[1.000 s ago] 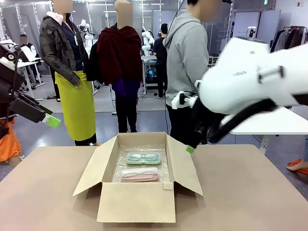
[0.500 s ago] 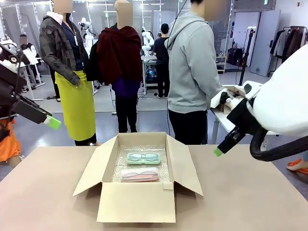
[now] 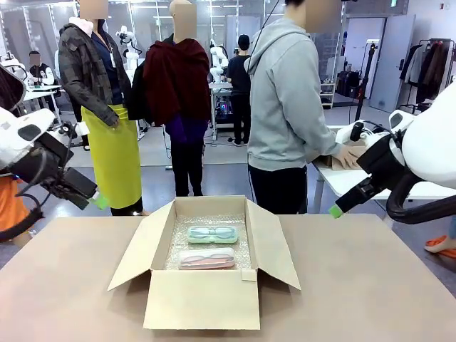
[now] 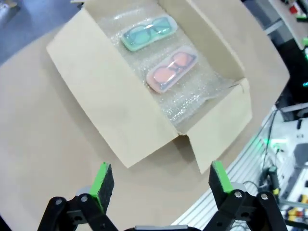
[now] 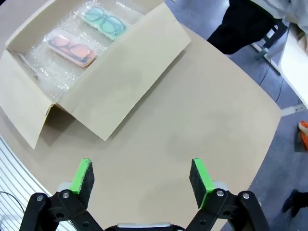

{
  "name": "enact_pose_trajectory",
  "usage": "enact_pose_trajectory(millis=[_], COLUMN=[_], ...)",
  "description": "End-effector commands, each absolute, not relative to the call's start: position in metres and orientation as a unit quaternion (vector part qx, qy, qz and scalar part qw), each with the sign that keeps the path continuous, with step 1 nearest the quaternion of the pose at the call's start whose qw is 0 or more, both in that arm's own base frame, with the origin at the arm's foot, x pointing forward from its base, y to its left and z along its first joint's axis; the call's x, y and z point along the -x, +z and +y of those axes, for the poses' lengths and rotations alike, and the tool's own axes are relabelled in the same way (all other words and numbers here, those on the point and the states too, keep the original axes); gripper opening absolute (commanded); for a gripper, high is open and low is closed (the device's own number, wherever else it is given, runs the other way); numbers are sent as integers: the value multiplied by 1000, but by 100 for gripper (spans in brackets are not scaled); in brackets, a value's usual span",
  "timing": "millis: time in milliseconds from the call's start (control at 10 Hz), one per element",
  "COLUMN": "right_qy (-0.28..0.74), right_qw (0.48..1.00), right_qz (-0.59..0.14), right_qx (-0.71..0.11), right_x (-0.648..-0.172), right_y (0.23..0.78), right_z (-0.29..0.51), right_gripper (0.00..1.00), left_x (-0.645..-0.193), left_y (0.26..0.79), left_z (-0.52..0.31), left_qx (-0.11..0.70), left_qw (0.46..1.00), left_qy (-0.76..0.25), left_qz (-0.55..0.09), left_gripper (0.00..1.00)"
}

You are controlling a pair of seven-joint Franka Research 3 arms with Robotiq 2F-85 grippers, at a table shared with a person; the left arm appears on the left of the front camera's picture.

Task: Pack the glasses set securely to prepare it for shipping.
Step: Position the Package Box on the left side of the table.

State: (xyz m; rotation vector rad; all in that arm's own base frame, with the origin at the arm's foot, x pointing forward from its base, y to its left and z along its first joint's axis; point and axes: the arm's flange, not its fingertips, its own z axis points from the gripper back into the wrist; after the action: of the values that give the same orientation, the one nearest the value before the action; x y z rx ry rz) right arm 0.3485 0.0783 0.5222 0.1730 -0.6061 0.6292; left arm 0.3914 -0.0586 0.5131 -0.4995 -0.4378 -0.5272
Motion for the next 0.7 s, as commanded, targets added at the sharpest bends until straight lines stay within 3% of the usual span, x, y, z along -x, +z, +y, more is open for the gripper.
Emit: enact_pose_trajectory(millis=[0,100,400,600], right_qy=[302,304,304,304], right_qw=[904,902,902,902], right_qz=[-291,-293,-293,-293], right_qx=[-84,-84,-84,-84], right_x=[-295,-349,-349,-349], right_y=[471,522,522,522], right_z=[73,78,78,78], right_gripper=[100,100,100,100], left_x=[-406,-411,-415,-412], left_y=[500,480,449,465], left_z=[-48,-44,-42,-43], left_qx=[288,305,342,316], left_qw=[905,902,891,902], left_qy=[-231,-220,-210,-210], left_qz=[-212,-210,-213,-204], left_gripper=[100,100,100,100])
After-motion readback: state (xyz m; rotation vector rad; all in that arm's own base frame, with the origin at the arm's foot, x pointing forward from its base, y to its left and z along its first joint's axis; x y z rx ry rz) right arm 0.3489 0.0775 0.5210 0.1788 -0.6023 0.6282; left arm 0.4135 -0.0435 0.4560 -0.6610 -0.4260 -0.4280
